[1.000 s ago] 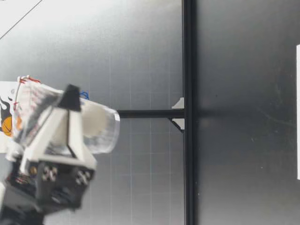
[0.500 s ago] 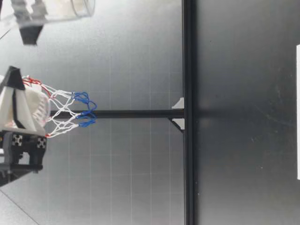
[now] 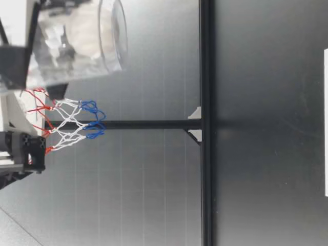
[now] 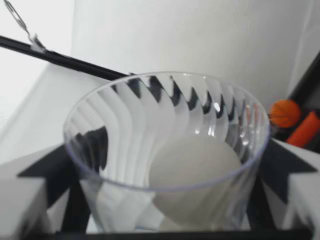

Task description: Transfer one of the two balls in the right glass into the left glass, then transfer it back to the right glass.

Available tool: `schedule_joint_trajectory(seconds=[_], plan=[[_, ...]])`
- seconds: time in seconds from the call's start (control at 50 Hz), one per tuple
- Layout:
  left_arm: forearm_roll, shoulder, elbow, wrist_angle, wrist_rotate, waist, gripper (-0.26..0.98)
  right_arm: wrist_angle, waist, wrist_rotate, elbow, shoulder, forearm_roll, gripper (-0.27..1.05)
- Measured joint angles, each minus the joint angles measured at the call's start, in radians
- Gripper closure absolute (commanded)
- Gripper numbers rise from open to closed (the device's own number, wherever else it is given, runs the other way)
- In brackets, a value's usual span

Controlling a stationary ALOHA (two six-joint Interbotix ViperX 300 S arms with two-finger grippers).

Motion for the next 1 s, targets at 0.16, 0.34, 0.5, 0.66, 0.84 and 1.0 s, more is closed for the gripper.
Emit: schedule_joint_trajectory(seconds=[0.16,0.34,0.5,0.66,0.84,1.0], plan=[[0.0,0.006,0.002,-0.041,0.051,-0.002,-0.02,-0.003,0.0,0.0,-0.032,0.044,0.0,0.06],[0.0,0.014,0.0,-0.078,0.104,-0.011,-0.02,-0.008,0.003,-0.002,-0.049,0.063,0.002,0.06],[0.0,0.012,0.002,-0.098,0.166,-0.038,-0.02,-0.006,-0.008,-0.005,-0.049,0.066,0.0,0.06],[0.0,0.012,0.002,-0.103,0.19,-0.055,-0.02,-0.008,-0.018,-0.005,-0.049,0.066,0.002,0.06],[-0.002,0.014,0.002,-0.103,0.195,-0.057,-0.02,-0.008,-0.018,-0.005,-0.051,0.064,0.0,0.06],[-0.005,0.014,0.006,-0.107,0.198,-0.057,-0.02,-0.008,-0.018,-0.005,-0.051,0.064,0.0,0.06]])
